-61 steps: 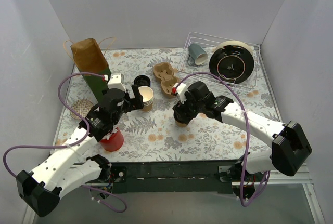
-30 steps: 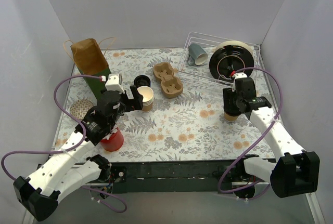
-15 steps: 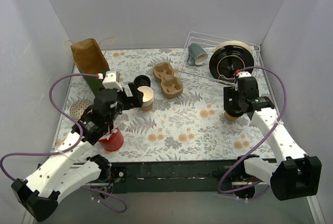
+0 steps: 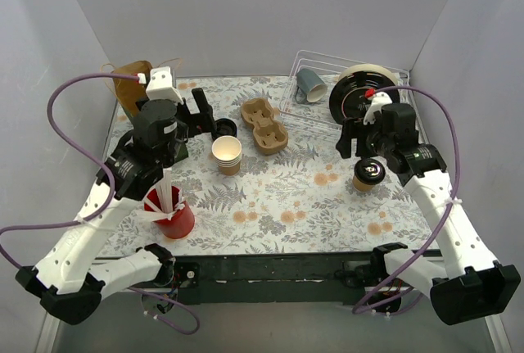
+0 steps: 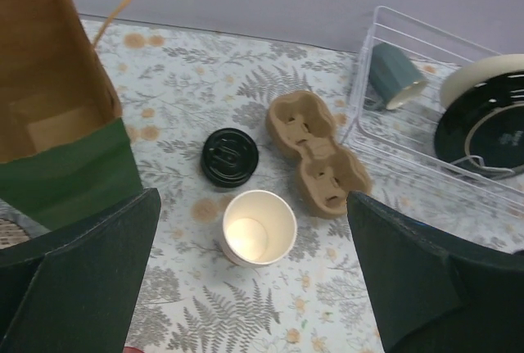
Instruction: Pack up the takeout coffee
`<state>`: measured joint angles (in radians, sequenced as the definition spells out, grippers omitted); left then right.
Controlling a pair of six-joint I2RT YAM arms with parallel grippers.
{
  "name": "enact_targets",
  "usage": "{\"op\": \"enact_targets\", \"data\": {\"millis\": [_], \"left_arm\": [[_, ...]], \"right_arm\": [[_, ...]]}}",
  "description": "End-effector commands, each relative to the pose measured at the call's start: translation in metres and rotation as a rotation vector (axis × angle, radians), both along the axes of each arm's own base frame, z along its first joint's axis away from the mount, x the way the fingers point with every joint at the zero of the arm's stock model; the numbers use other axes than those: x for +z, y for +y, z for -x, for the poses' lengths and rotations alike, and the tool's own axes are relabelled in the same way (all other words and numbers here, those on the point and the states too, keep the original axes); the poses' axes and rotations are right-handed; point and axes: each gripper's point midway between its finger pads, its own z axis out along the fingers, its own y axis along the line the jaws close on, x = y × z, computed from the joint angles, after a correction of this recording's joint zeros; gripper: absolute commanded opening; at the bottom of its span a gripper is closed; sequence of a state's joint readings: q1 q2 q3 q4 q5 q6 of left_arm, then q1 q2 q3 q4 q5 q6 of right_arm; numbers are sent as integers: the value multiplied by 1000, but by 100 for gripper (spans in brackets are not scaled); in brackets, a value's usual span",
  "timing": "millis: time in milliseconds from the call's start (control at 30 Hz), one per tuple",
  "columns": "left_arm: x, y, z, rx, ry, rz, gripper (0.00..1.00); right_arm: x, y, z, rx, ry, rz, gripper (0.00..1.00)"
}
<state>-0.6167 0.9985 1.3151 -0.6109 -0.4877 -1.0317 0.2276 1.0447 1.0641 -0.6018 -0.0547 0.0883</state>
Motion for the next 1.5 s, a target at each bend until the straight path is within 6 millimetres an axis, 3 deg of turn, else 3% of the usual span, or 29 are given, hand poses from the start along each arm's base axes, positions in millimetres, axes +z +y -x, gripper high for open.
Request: {"op": "enact_targets", "data": {"millis": [0, 100, 133, 167, 233, 267, 400, 533, 633, 667, 800, 967, 1100, 1167, 1267, 1467], "left_arm": [[2, 37, -9, 165, 16, -203, 98], [15, 52, -22, 248, 9, -231, 98], [8, 55, -36, 273, 41, -254, 98], [18, 58, -41, 281, 33, -248, 98], [9, 62, -61, 296, 73, -259, 97], [14, 64, -65, 312, 72, -241, 94], [7, 92, -88, 399, 117, -205, 88], [-11, 96, -110, 394, 174, -203, 85], [-31, 98, -129, 398, 224, -223, 82], [-46, 96, -137, 388, 262, -236, 81], [-70, 96, -146, 405, 317, -241, 72], [-88, 108, -144, 463, 362, -290, 57], [-93, 103, -143, 420, 359, -295, 34], [-88, 101, -143, 390, 348, -303, 18], [-75, 96, -145, 349, 314, -314, 3], [-8, 98, -145, 306, 160, -358, 0]], "right_arm": [[35, 55, 8, 170, -102, -143, 82], [31, 83, 22, 247, -99, -143, 81], [29, 88, 24, 258, -96, -133, 80], [23, 97, 31, 291, -82, -128, 80], [19, 103, 37, 313, -75, -131, 80], [12, 108, 42, 333, -63, -129, 79], [5, 112, 51, 363, -67, -140, 79], [11, 110, 57, 385, -146, -164, 79], [19, 107, 55, 350, -180, -190, 79], [19, 107, 55, 342, -179, -194, 79], [19, 108, 54, 348, -187, -201, 79], [19, 107, 51, 350, -191, -171, 79], [21, 106, 49, 344, -207, -169, 79], [23, 106, 48, 345, -216, -172, 79], [25, 108, 47, 350, -221, -175, 78], [29, 110, 41, 328, -207, -176, 75]]}}
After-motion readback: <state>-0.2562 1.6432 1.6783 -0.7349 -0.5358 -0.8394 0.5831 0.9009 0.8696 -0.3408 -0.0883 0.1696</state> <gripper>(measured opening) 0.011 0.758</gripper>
